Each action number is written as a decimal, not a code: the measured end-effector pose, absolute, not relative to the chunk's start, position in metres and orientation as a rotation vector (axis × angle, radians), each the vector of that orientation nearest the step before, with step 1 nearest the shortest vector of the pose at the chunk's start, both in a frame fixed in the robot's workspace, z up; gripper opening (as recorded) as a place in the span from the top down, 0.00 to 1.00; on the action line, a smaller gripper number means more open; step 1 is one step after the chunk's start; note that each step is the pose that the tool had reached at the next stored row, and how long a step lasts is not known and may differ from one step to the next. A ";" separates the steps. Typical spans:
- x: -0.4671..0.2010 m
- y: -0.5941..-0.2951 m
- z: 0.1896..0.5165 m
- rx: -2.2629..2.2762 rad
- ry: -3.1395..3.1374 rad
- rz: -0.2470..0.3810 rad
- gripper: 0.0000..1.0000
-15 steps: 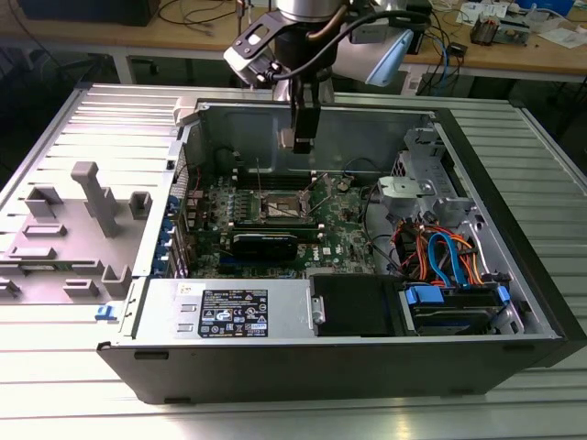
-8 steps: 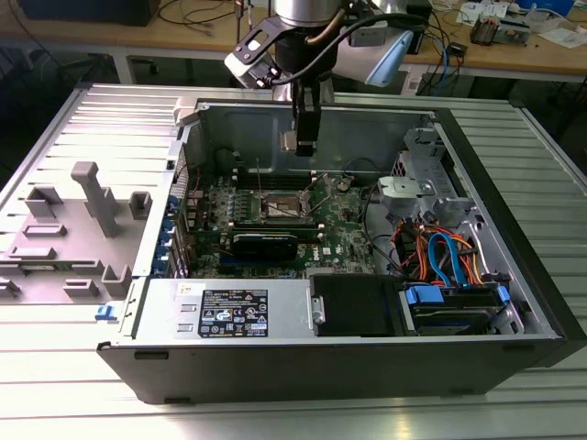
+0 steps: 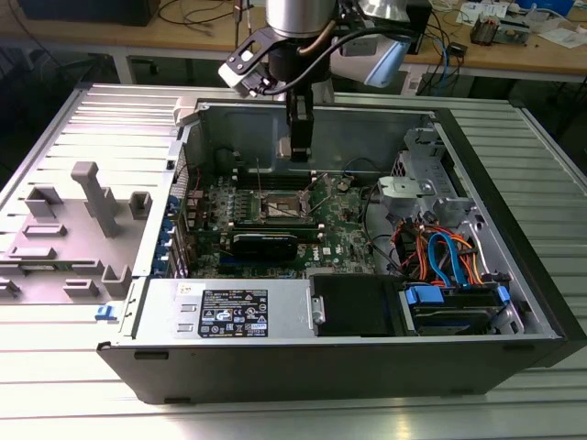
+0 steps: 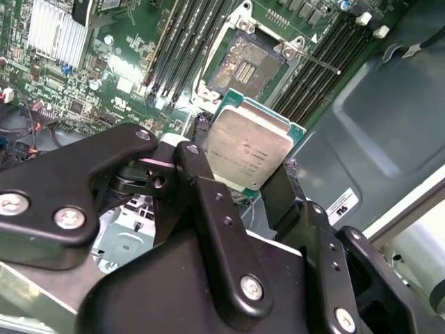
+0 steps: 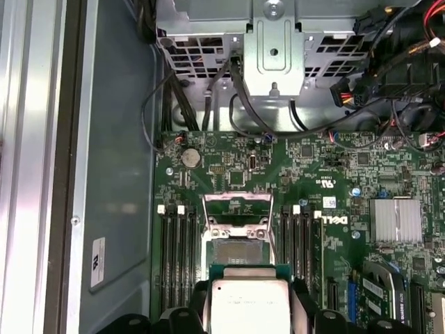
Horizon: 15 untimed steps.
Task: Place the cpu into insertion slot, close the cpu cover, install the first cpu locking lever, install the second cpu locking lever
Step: 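Place the cpu into insertion slot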
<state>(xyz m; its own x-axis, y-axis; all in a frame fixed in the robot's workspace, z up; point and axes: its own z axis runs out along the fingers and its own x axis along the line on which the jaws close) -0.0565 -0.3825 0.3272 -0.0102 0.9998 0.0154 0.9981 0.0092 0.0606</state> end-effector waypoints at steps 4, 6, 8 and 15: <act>-0.059 -0.383 0.324 2.188 2.209 0.085 0.45; -0.059 -0.383 0.323 2.189 2.208 0.085 0.45; -0.059 -0.383 0.323 2.190 2.208 0.085 0.45; -0.059 -0.383 0.320 2.192 2.206 0.085 0.45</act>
